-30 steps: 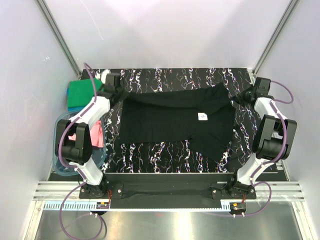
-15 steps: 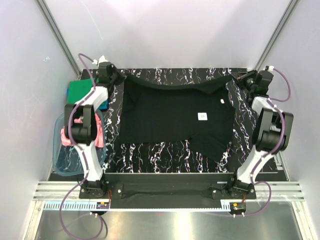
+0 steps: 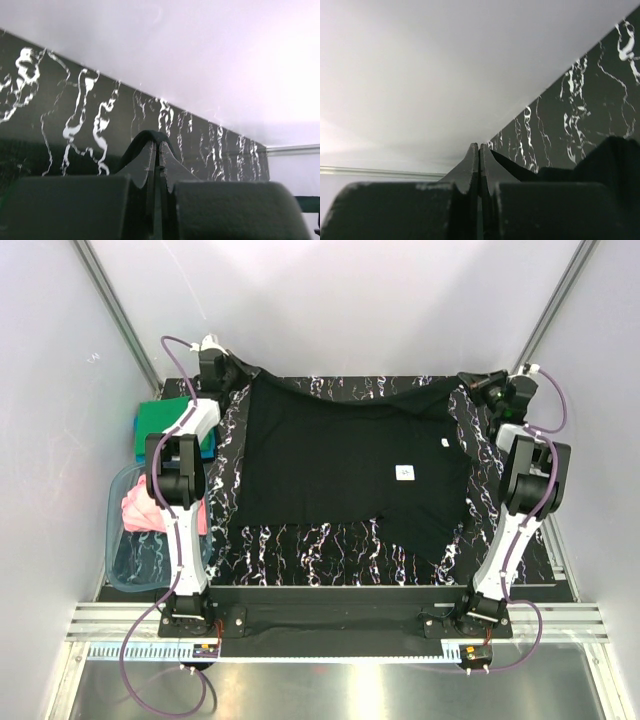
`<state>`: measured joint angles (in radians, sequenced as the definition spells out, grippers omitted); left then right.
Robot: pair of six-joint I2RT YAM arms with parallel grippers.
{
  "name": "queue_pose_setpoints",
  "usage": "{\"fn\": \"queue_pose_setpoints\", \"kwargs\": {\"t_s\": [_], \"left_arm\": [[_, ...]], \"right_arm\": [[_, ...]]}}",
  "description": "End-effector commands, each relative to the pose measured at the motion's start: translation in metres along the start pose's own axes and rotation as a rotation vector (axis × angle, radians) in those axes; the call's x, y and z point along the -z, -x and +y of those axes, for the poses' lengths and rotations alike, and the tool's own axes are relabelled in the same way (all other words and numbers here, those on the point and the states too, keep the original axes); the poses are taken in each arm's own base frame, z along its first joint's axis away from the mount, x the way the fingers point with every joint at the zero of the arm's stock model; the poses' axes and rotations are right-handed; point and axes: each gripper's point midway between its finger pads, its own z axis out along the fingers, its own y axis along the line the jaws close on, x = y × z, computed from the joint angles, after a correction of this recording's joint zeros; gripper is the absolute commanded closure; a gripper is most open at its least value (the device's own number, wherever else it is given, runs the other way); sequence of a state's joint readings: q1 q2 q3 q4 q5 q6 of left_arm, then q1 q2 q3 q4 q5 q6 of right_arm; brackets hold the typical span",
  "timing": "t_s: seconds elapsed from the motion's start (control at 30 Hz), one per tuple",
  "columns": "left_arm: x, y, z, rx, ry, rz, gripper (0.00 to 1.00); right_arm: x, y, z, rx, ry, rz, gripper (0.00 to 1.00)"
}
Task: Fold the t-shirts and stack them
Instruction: Fold the tshirt
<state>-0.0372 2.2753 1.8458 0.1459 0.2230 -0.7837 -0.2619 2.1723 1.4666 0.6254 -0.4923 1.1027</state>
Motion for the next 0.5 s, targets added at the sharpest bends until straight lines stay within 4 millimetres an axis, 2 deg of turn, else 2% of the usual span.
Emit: {"fn": "queue_pose_setpoints", "kwargs": {"t_s": [0.0,0.1,0.17,0.23,0.3,0.4,0.43,0.47], "left_arm": [[-0.004,0.037,-0.021,-0.007,-0.084,-0.084,0.97],[-0.006,0.036,-0.021,-0.001,-0.101,-0.073,1.0],[-0.006,0.034,-0.02,0.001,-0.093,-0.053,1.0],[-0.004,0.032,-0.017,0.005,-0.065,-0.023,1.0],[0.002,0.033,-0.017,0.007,-0.052,-0.002,1.0],[0.01,0.025,-0.016,0.018,-0.037,0.048,1.0],[0.015,0.034,-0.005,0.026,-0.027,0.047,1.0],[0.017,0.03,-0.003,0.028,-0.027,0.059,1.0]], "right_arm": [[-0.014,0.013,0.03,0.047,0.103,-0.023,1.0],[-0.02,0.011,0.017,0.048,0.065,-0.001,1.0],[-0.022,0.014,0.021,0.062,0.047,0.008,1.0],[-0.019,0.013,0.006,0.059,-0.049,0.022,1.0],[-0.009,0.015,-0.005,0.069,-0.166,0.017,1.0],[0.006,0.013,-0.013,0.09,-0.264,0.031,1.0],[0.01,0.011,-0.014,0.096,-0.278,0.041,1.0],[0.016,0.008,-0.014,0.107,-0.301,0.062,1.0]]}}
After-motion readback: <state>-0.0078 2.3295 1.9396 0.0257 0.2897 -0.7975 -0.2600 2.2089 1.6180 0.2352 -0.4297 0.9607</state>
